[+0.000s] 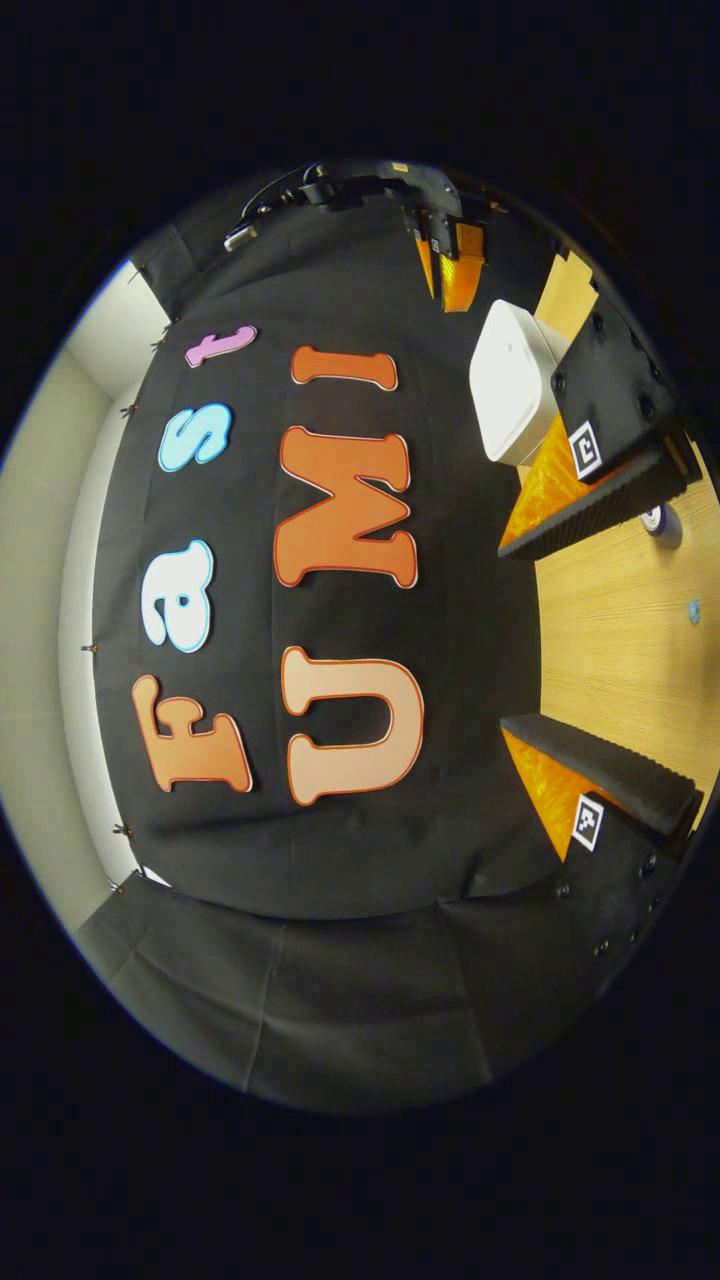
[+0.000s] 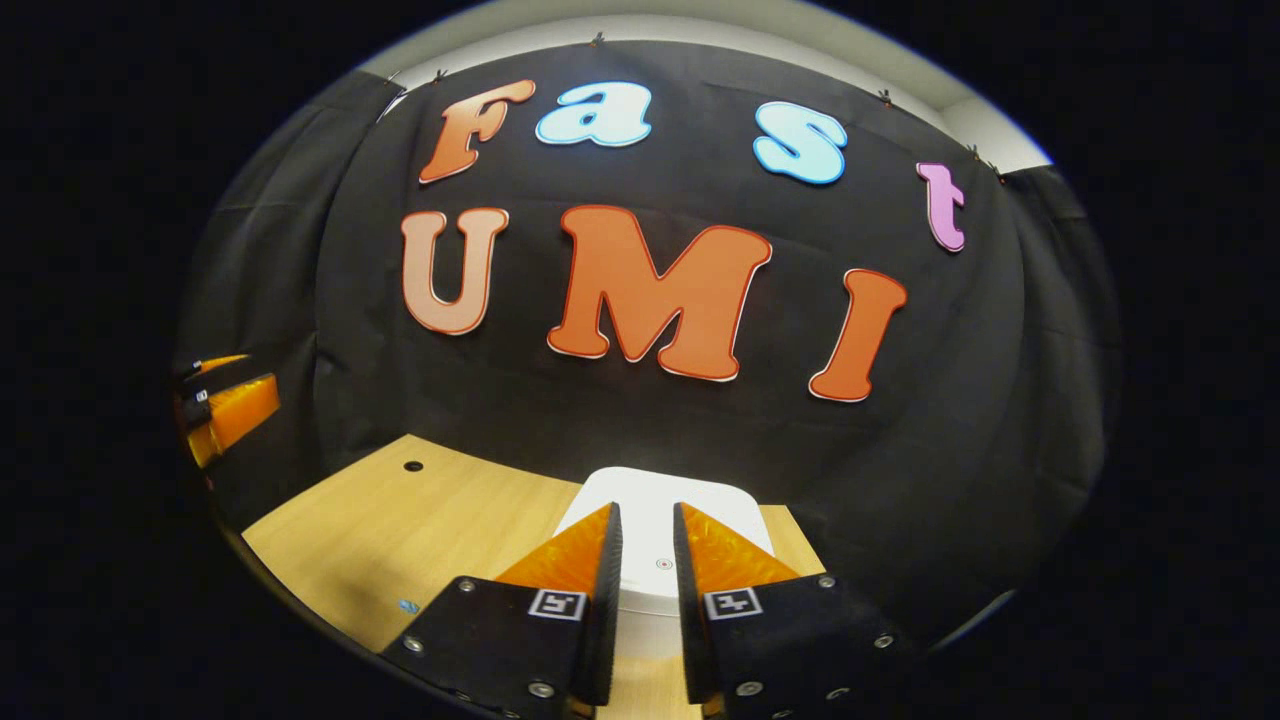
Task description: Press the lid of the desktop garbage bin to open it, pick up the crumpled paper on the desktop and throw it into the bin, then pick up the pop can on the desktop and drop it into the bin, and finally close the garbage bin lid.
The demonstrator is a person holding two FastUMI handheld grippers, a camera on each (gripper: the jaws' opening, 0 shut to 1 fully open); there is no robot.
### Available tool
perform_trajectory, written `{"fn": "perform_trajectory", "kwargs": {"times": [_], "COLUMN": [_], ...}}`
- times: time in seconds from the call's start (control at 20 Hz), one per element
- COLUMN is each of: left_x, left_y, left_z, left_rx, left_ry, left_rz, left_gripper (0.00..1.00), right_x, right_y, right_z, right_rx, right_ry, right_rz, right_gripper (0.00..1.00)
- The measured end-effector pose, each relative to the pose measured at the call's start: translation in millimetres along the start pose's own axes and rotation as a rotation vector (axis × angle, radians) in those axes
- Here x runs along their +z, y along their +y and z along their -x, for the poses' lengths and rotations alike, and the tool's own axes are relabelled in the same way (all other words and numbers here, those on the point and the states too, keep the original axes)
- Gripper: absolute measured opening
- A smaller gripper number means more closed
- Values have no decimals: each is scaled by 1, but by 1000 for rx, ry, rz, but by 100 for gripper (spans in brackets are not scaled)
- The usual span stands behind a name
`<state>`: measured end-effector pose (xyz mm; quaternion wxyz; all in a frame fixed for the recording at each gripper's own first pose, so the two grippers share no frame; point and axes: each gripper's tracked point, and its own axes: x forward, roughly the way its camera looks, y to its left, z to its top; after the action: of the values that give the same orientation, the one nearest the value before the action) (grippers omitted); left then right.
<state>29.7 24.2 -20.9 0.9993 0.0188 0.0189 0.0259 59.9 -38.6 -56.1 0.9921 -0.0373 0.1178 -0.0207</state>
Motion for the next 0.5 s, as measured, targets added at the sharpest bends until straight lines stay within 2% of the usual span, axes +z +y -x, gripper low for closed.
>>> {"fn": "perform_trajectory", "kwargs": {"times": [0.05,0.1,0.15,0.3,0.5], "left_x": [-2,-2,-3,-14,-27], "left_y": [1,1,1,2,8], "left_z": [-2,-4,-6,-11,-15], "left_rx": [16,30,39,77,125], "left_ry": [8,10,13,45,88], "left_rz": [-7,-10,-10,-29,-36], "left_gripper": [98,96,99,98,100], "right_x": [-7,-13,-15,-25,-54], "right_y": [-1,0,2,3,5], "right_z": [-6,-12,-17,-32,-54], "right_rx": [5,23,43,85,132], "right_ry": [18,33,39,58,161], "right_rz": [1,-8,-24,-36,-51], "right_gripper": [17,11,1,1,1]}}
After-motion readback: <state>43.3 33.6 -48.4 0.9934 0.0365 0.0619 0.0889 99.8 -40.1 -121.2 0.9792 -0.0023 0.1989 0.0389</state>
